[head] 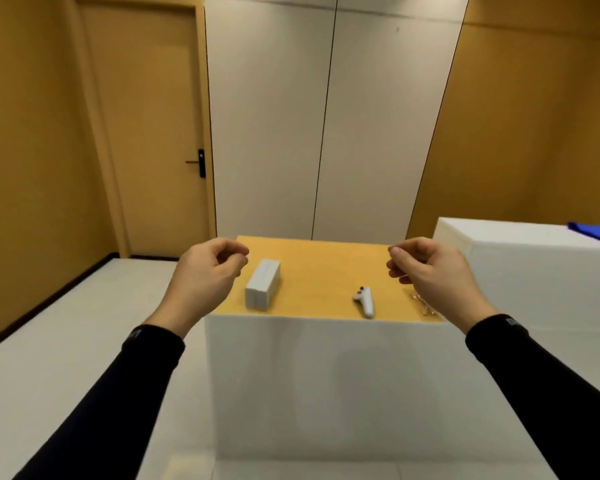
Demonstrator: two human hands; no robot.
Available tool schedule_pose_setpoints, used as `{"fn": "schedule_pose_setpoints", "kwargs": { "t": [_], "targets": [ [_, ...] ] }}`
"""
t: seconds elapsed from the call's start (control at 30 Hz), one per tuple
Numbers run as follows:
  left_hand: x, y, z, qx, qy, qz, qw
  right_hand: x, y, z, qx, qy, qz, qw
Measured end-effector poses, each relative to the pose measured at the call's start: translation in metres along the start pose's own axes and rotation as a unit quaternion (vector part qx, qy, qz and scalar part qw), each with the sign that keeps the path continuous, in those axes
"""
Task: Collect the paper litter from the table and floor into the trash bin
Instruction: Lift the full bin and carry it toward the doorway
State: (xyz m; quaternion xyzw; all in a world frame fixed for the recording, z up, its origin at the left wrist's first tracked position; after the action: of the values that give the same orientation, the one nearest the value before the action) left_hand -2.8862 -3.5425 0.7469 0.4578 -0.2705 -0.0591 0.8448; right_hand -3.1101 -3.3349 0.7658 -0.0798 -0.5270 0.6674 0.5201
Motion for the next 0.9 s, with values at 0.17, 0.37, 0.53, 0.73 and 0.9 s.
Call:
{"fn": "schedule_pose_setpoints", "kwargs": {
  "t": [0.17, 0.37, 0.53, 0.73, 0.9],
  "targets": [
    [0.058, -0.002, 0.010, -0.003, -0.003, 0.030, 1.000, -0.036, -0.039, 0.011, 0.017, -0.005, -0.001, 1.000],
    [0.082, -0.003, 0.030, -0.011, -0.008, 0.038, 0.999, -0.068, -0.051, 0.032, 0.018, -0.018, -0.004, 1.000],
    [0.078, -0.020, 0.050, 0.006, -0.011, 0.033, 0.999, -0.090, -0.030, 0.053, 0.000, -0.040, 0.012, 0.999],
    [0.040, -0.026, 0.088, 0.020, -0.009, 0.007, 1.000, -0.083, 0.000, 0.103, -0.004, -0.033, 0.041, 0.999],
    [-0.030, -0.015, 0.125, 0.028, -0.044, -0.021, 0.998, -0.064, 0.035, 0.144, -0.021, -0.027, 0.044, 0.998]
  ]
}}
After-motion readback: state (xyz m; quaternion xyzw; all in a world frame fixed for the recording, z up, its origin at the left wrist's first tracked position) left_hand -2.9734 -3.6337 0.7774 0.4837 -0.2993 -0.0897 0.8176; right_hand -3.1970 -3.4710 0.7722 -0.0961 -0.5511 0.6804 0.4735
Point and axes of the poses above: each hand's wrist, its own z-axis towards the middle knuckle, its own x-axis out of the back of the hand, y = z × x, the point moved 6 cm from there along z, towards the middle knuckle, and after that the axes turned 2 degrees about -y, right-handed, at the moved point
